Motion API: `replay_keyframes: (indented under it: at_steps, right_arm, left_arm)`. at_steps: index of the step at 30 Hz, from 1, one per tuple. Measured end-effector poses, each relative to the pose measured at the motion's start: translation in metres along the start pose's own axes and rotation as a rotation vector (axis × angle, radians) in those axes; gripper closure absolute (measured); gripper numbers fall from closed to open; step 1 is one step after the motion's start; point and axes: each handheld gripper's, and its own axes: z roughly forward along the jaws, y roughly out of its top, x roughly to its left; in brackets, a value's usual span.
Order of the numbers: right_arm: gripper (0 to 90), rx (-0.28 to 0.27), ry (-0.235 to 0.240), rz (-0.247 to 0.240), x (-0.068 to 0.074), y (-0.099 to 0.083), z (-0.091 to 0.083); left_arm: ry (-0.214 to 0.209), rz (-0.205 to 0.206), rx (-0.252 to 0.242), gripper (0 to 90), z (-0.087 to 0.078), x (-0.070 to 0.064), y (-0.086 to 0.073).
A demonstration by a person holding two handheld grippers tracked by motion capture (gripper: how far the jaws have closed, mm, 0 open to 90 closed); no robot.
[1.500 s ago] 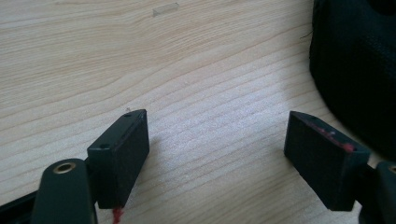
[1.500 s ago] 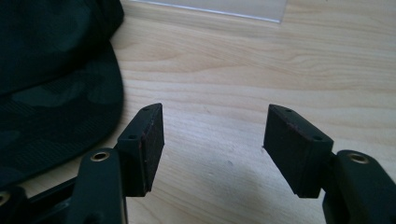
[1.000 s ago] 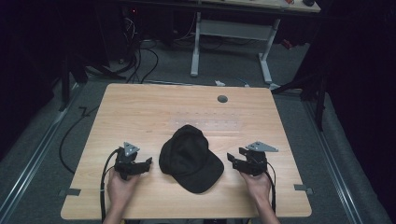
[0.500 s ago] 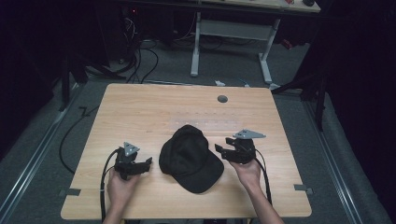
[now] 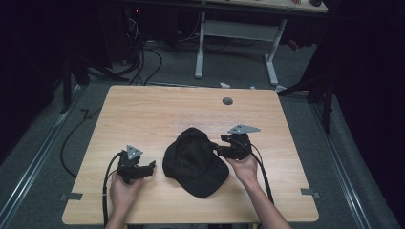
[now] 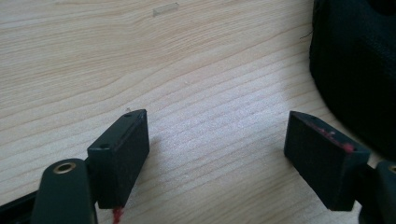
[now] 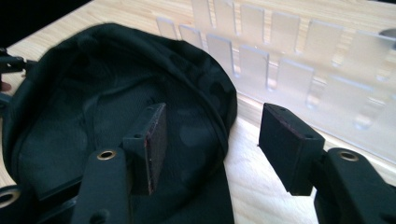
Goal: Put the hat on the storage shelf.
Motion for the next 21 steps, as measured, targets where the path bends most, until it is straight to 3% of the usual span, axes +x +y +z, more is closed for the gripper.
replay_keyframes:
  at_steps: [13,21]
  right_arm:
    - [43.3,0.031,0.036,-0.022,0.012,0.021,0.023]
    - [45.2,0.056,0.046,-0.020,0.013,0.023,0.040]
  left_arm:
    - [-0.004,-0.002,0.000,22.4,0.000,0.000,0.000]
    - [-0.004,-0.004,-0.002,22.4,0.000,0.001,0.000]
